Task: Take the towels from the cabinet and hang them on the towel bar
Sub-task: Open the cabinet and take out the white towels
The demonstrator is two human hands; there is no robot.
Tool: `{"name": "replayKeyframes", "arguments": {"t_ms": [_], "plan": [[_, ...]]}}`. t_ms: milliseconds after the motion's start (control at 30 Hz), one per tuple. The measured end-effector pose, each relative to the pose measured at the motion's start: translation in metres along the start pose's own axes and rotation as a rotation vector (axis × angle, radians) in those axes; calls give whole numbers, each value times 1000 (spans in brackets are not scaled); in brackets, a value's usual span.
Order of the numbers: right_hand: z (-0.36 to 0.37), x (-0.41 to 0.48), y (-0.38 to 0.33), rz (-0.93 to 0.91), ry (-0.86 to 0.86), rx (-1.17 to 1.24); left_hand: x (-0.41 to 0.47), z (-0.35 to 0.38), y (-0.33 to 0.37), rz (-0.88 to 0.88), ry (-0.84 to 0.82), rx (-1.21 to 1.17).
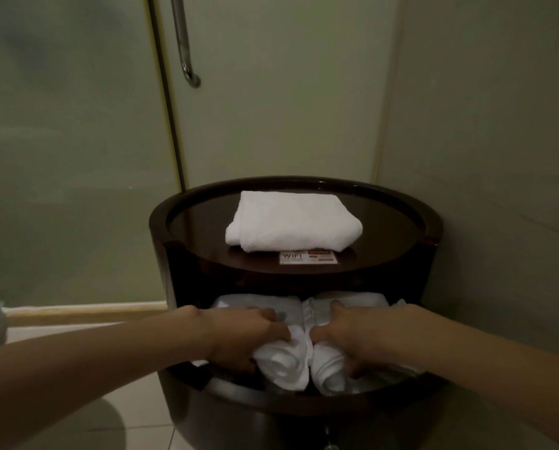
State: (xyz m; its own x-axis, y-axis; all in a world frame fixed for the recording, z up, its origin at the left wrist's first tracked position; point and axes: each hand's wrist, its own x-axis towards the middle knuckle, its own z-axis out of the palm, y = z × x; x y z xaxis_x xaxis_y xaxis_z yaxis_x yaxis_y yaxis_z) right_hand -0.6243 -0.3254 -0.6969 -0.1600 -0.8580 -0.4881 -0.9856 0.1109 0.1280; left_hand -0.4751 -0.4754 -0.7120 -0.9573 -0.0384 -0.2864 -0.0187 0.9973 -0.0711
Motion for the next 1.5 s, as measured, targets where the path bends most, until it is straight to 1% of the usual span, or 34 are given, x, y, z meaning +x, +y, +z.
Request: {"name": "replayKeyframes", "arguments": {"t_ms": [67, 167, 367, 567, 700, 867, 1000, 1067, 1200, 1300, 1400, 1500], "plan": [[6, -3, -1, 5, 39, 17, -4, -5, -1, -15, 37, -33], [17, -1, -13, 39, 35, -18, -8, -12, 2, -8, 71, -47], [34, 8, -20, 59, 200, -127, -14, -18, -3, -93, 77, -12], [30, 12, -15, 76, 172, -116, -22, -25, -5, -97, 122, -53], [23, 6, -15, 31, 194, -99, -26, -30, -2, -75, 144, -76], [16, -7, 0, -82, 232, -12, -34, -38, 2, -65, 206, -79], [3, -31, 8, -133, 287, 78, -43, -48, -4, -64, 275, -140], [-7, -44, 12, -134, 344, 141, -47, -54, -8, -70, 307, -187], [-31, -64, 20, -142, 429, 358, -51, -72, -18, -93, 422, -257], [-50, -74, 26, -123, 457, 446, -54, -93, -20, -75, 432, -311], [-65, -81, 33, -108, 484, 497, -56, -109, -22, -102, 444, -324], [-78, -88, 38, -103, 500, 481, -58, -123, -21, -132, 443, -327]]}}
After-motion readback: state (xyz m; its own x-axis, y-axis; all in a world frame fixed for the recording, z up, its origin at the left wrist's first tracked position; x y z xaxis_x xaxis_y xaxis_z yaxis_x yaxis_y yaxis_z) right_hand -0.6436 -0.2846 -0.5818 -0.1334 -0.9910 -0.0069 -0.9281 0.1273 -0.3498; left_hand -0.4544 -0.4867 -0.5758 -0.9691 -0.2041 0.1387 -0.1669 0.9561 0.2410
